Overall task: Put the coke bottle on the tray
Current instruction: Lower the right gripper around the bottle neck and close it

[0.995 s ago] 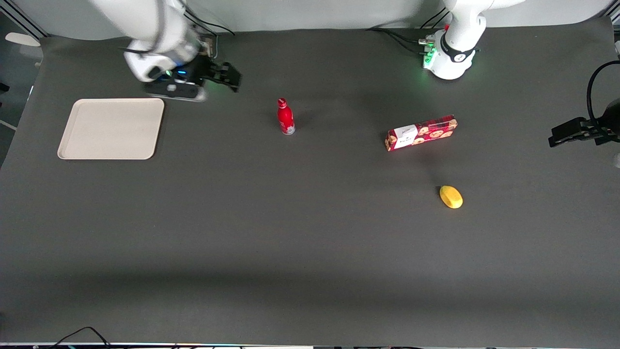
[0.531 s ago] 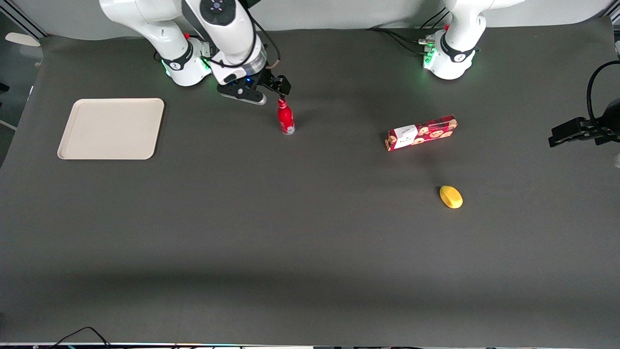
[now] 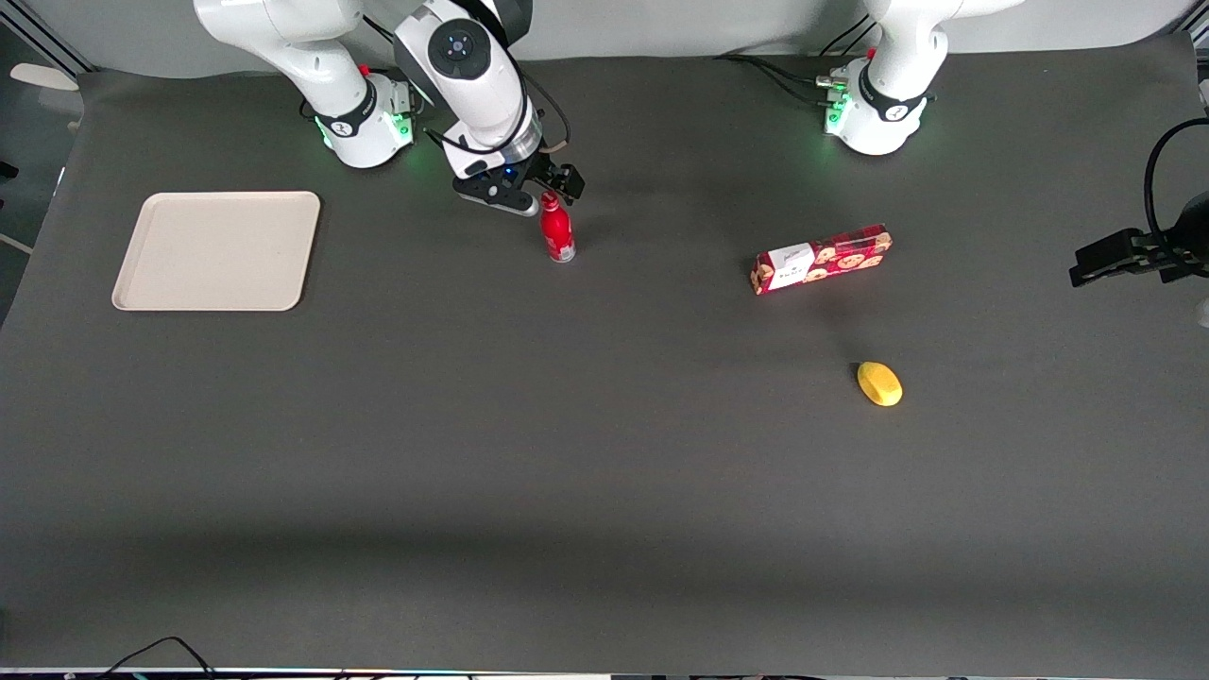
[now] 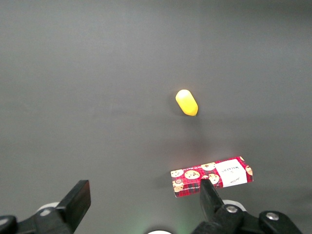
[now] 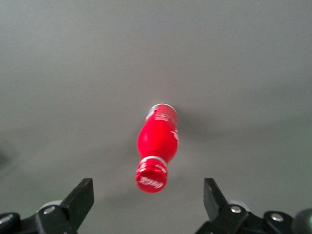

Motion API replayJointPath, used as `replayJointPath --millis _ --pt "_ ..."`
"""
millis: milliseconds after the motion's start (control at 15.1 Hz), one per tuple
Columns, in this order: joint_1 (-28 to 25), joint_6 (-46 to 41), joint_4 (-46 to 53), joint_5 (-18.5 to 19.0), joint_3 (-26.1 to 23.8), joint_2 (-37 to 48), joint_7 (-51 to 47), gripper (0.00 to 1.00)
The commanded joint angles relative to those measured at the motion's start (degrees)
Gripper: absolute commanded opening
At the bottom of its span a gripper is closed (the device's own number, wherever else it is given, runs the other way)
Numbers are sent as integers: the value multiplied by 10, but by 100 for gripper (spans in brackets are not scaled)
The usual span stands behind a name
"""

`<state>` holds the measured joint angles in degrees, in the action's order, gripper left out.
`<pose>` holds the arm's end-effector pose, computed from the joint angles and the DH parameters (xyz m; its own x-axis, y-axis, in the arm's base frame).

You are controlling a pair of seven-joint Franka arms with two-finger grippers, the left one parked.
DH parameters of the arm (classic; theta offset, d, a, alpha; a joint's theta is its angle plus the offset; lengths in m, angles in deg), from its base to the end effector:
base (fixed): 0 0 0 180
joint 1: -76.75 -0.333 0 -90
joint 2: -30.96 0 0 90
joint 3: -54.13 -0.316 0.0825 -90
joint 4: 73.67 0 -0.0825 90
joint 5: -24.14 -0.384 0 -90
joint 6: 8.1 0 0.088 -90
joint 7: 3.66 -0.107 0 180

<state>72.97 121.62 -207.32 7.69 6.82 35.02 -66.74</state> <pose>0.3066 0.3925 0.3552 0.9118 -0.3782 -0.1600 -0.3897 -0.9198 -0.0467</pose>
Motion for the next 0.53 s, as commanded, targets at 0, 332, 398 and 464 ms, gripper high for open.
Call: replayJointPath --millis 0,332,398,464 --pt "-8 14 -5 61 -8 -27 -75 100" --pt "-10 33 -4 87 -24 -50 -119 100" --pt "-10 36 -5 87 -24 -50 -120 100" --pt "-10 36 -5 87 -25 -50 -122 97"
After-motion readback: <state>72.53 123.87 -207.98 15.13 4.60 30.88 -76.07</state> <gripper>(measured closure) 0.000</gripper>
